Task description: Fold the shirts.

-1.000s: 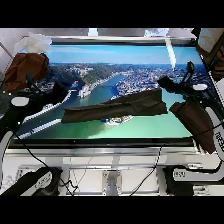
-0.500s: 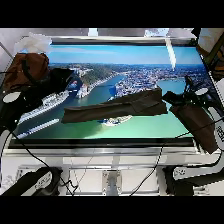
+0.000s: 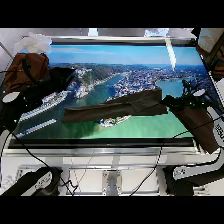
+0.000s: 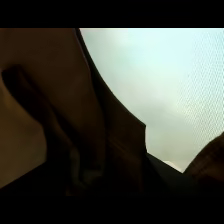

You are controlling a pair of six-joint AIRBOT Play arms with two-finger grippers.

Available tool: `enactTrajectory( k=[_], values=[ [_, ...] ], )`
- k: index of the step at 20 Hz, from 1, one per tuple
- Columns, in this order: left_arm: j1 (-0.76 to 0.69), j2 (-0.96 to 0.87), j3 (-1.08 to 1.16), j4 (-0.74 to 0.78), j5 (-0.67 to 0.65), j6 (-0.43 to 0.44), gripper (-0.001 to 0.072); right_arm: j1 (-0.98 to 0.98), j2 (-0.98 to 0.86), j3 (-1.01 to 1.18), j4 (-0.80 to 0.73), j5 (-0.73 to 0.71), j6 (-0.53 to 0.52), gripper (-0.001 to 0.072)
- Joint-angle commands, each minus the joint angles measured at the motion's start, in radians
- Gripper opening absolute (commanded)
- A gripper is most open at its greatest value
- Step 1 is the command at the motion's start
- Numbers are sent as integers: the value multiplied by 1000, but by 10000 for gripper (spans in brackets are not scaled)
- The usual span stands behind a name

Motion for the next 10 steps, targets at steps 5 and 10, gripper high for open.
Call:
enactTrajectory(
  k=[5, 10],
  values=[
    [-1, 1, 1, -2, -4, 2, 509, 8, -98, -1, 263, 26, -61, 517],
    [-1, 1, 1, 5, -3, 2, 509, 61, -108, 2, 314, 21, -109, 490]
  ],
)
